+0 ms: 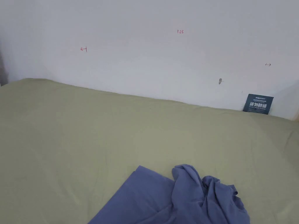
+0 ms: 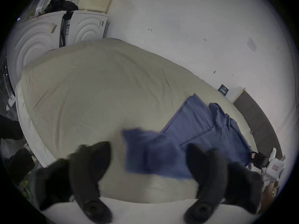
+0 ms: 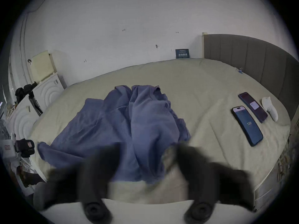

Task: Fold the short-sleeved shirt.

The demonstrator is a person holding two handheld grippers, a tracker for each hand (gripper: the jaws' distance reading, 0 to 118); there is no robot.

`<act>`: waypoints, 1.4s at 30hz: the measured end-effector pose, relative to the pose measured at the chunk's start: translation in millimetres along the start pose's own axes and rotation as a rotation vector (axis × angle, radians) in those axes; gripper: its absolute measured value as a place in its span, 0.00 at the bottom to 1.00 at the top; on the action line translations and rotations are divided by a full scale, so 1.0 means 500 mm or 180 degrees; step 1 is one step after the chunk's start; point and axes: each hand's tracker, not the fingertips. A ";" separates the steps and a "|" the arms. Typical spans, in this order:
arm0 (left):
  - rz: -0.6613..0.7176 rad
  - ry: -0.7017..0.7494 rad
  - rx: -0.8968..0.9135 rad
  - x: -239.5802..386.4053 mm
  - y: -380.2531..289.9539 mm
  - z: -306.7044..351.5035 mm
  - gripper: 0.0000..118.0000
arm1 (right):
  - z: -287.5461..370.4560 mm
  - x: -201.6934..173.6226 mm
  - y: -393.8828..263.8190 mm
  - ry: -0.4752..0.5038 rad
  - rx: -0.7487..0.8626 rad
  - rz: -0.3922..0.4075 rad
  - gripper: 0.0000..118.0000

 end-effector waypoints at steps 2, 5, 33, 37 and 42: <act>0.0013 -0.0227 0.0243 -0.004 -0.002 0.022 0.88 | 0.027 -0.004 0.004 0.0026 0.0099 0.0051 0.90; -0.0141 -0.0297 0.0627 0.024 -0.007 0.069 0.87 | 0.089 -0.022 0.021 0.0126 0.0680 0.0069 0.88; -0.0545 0.0305 -0.0930 0.048 0.042 -0.126 0.91 | 0.183 -0.082 0.033 0.0146 0.1127 0.0826 0.00; -0.0910 0.0732 -0.0898 0.092 0.029 -0.134 0.45 | 0.120 -0.066 0.071 0.0005 0.0785 0.0801 0.00; -0.0877 0.0399 -0.0702 0.111 0.023 -0.094 0.07 | -0.056 -0.050 0.211 0.0062 0.0485 0.0961 0.03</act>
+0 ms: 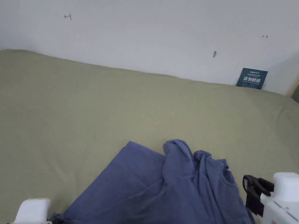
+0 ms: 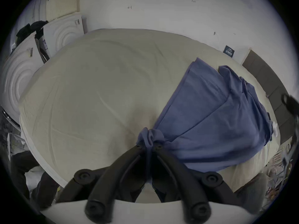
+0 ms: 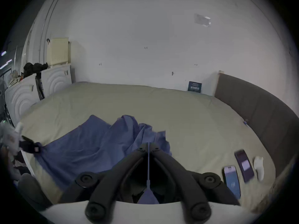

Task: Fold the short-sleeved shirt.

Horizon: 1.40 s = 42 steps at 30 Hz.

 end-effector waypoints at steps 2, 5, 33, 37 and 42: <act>-0.0042 -0.0037 0.0053 -0.006 -0.004 0.006 0.07 | -0.092 0.017 0.060 0.0167 -0.0282 0.0074 0.22; 0.0034 -0.0116 0.0007 -0.017 -0.004 0.005 0.07 | -0.255 0.037 0.141 0.0578 -0.0853 0.0094 0.97; 0.0258 -0.0581 0.0554 -0.056 0.037 0.063 0.06 | -0.299 0.041 0.216 0.0880 -0.0895 0.0248 0.05; 0.0158 -0.0613 0.0886 -0.063 0.103 0.119 0.06 | -0.199 0.067 0.273 0.0763 -0.0336 0.0320 0.04; -0.0004 -0.0672 0.1278 -0.073 0.229 0.180 0.06 | -0.105 0.115 0.364 0.0718 0.0217 0.0035 0.04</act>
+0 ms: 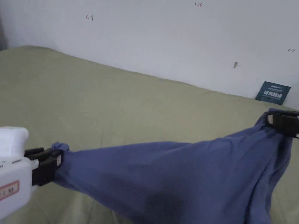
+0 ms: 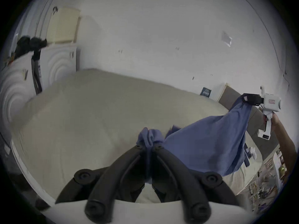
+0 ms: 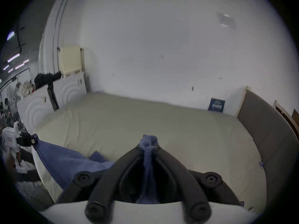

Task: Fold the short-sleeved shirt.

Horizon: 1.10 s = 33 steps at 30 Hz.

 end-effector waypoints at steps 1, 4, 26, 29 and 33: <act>-0.0054 -0.0031 0.0062 0.000 0.028 -0.002 0.06 | 0.005 0.007 0.017 0.0001 0.0071 -0.0025 0.04; -0.0243 -0.0060 0.0228 0.010 0.122 -0.011 0.06 | 0.030 0.013 0.075 -0.0035 0.0192 -0.0048 0.04; -0.0764 0.0354 0.0880 0.020 0.594 -0.137 0.06 | -0.071 0.027 0.402 -0.0302 0.1090 0.0059 0.04; -0.0797 0.0407 0.0896 0.016 0.625 -0.146 0.06 | -0.083 0.028 0.430 -0.0332 0.1169 0.0064 0.04; -0.0783 0.0458 0.0938 0.009 0.651 -0.149 0.06 | -0.083 0.019 0.472 -0.0305 0.1273 0.0126 0.04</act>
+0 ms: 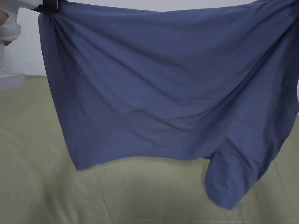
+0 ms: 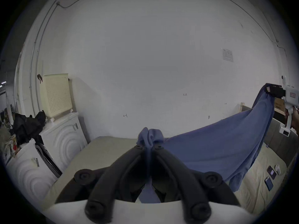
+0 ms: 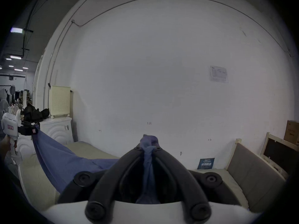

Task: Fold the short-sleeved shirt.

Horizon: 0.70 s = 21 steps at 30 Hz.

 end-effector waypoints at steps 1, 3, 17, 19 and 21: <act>-0.0030 0.0023 0.0008 -0.002 0.003 -0.002 0.06 | 0.000 -0.004 0.008 0.0005 0.0018 0.0033 0.04; -0.0040 0.0050 0.0004 0.000 0.004 0.004 0.06 | 0.004 -0.012 0.016 0.0047 0.0025 0.0059 0.04; 0.0105 -0.0264 -0.0201 -0.017 -0.302 0.186 0.06 | 0.263 -0.048 -0.227 0.0414 -0.0327 -0.0082 0.04; 0.0213 -0.0261 -0.0328 -0.022 -0.367 0.225 0.06 | 0.315 -0.055 -0.283 0.0389 -0.0397 -0.0051 0.04; 0.0237 -0.0230 -0.0414 -0.029 -0.430 0.258 0.06 | 0.378 -0.078 -0.334 0.0445 -0.0526 -0.0032 0.04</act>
